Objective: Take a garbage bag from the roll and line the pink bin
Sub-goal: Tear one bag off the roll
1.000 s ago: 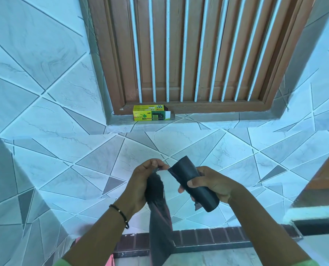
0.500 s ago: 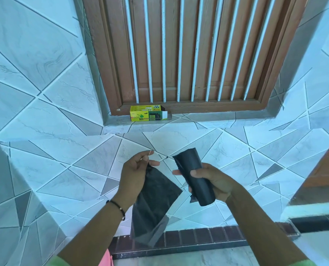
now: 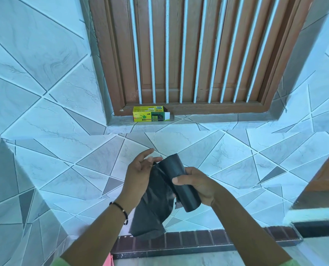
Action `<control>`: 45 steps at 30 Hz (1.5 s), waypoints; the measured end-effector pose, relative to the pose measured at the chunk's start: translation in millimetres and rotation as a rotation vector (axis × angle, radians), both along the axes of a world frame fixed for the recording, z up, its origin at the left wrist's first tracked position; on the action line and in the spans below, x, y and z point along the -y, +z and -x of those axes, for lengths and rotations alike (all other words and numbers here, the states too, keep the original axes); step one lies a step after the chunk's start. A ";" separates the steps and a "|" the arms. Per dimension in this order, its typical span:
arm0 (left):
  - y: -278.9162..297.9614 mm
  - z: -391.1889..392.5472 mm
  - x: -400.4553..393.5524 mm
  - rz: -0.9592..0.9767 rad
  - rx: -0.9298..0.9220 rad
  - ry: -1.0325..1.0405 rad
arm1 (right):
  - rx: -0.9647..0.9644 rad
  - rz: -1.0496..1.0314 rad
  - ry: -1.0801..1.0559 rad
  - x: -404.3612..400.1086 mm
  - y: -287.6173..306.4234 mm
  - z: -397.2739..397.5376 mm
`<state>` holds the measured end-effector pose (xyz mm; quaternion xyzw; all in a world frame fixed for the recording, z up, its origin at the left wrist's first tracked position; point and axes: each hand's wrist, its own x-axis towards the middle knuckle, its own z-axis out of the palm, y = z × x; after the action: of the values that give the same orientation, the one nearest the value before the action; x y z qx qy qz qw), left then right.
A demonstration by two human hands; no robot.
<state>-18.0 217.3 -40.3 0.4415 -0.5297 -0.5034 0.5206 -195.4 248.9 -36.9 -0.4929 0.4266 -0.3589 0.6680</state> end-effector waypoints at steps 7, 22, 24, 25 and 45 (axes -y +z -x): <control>-14.6 -11.2 -7.7 -0.217 0.187 -0.130 | 0.052 0.027 -0.024 2.7 6.0 21.1; -6.7 -6.6 -6.9 0.256 0.620 -0.145 | -0.014 0.053 0.127 6.5 20.3 29.9; -7.9 -8.3 -6.2 0.267 0.646 -0.142 | -0.025 0.059 0.063 9.7 17.7 27.9; -8.5 -9.6 -5.9 0.278 0.657 -0.138 | -0.026 0.057 0.031 10.9 16.4 27.3; -16.0 -40.9 1.6 0.271 0.808 -0.070 | 0.016 0.076 -0.373 21.5 11.5 36.5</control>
<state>22.9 215.7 -56.3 0.5126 -0.7671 -0.2333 0.3073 -231.9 227.4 -25.4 -0.4273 0.4916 -0.4962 0.5741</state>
